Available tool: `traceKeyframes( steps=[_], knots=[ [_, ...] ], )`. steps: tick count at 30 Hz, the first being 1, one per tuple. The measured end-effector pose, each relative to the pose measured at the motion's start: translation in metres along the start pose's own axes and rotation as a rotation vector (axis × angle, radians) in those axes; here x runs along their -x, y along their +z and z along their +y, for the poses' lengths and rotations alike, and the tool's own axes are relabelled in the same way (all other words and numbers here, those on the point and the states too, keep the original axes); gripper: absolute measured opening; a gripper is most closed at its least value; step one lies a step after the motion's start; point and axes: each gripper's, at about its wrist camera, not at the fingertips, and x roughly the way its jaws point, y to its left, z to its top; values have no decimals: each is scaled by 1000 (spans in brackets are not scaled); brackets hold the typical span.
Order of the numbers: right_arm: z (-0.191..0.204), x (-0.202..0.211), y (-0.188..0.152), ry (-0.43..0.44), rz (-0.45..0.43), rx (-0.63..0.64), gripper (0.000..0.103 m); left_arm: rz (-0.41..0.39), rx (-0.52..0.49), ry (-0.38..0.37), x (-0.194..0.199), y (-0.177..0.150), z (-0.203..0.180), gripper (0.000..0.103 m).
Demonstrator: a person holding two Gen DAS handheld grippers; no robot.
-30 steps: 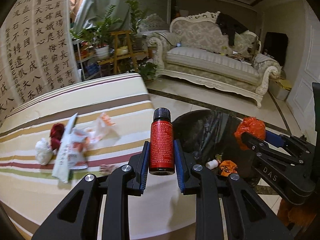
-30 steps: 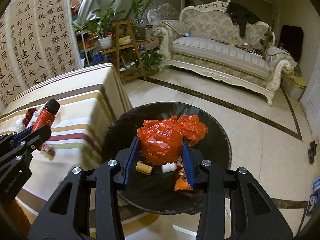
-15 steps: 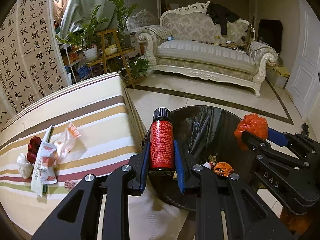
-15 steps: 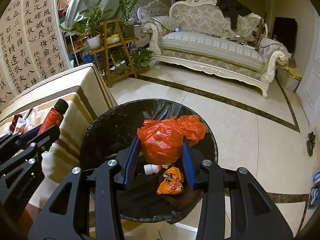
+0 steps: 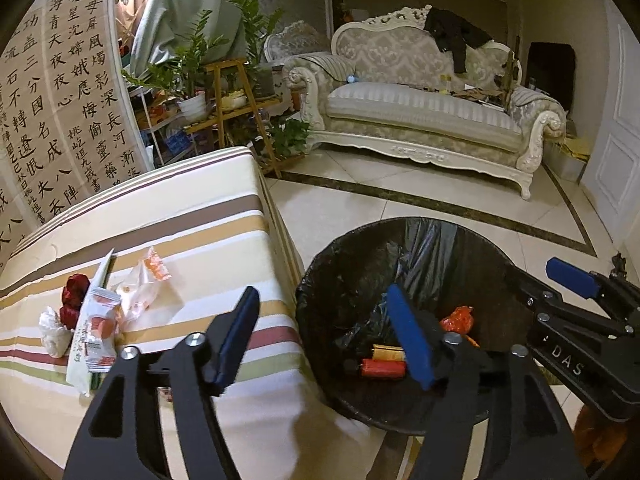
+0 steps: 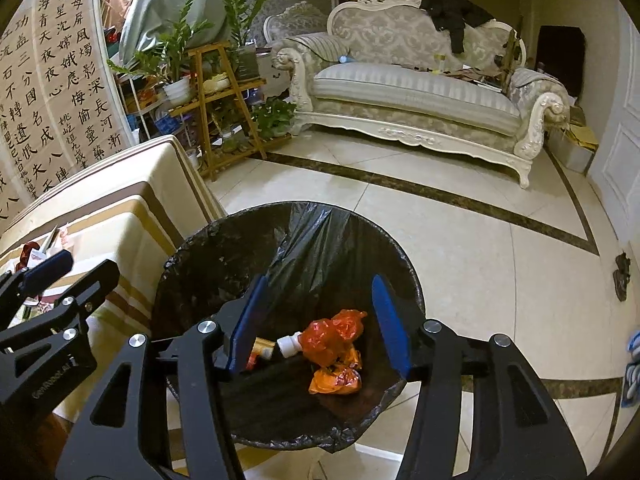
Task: Collect trash
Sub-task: 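Carry the red bottle and red bag over the black bin and open both tools, then move both tools back over the table toward the remaining trash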
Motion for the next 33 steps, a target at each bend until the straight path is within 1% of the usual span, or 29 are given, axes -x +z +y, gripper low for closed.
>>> traceKeyframes(
  steps=[6, 10, 21, 27, 33],
  knots=[
    [14, 3, 0, 24, 0, 17, 56, -5, 24, 20, 12, -3, 17, 71],
    [35, 6, 0, 54, 1, 49, 56, -5, 57, 52, 24, -10, 38, 71],
    [92, 21, -4, 147, -7, 148, 56, -12, 172, 184, 58, -33, 113, 72],
    [125, 30, -11, 197, -4, 207, 56, 0, 233, 253, 69, -49, 155, 72],
    [159, 37, -19, 245, 3, 272, 56, 13, 284, 297, 79, -65, 182, 72]
  ],
)
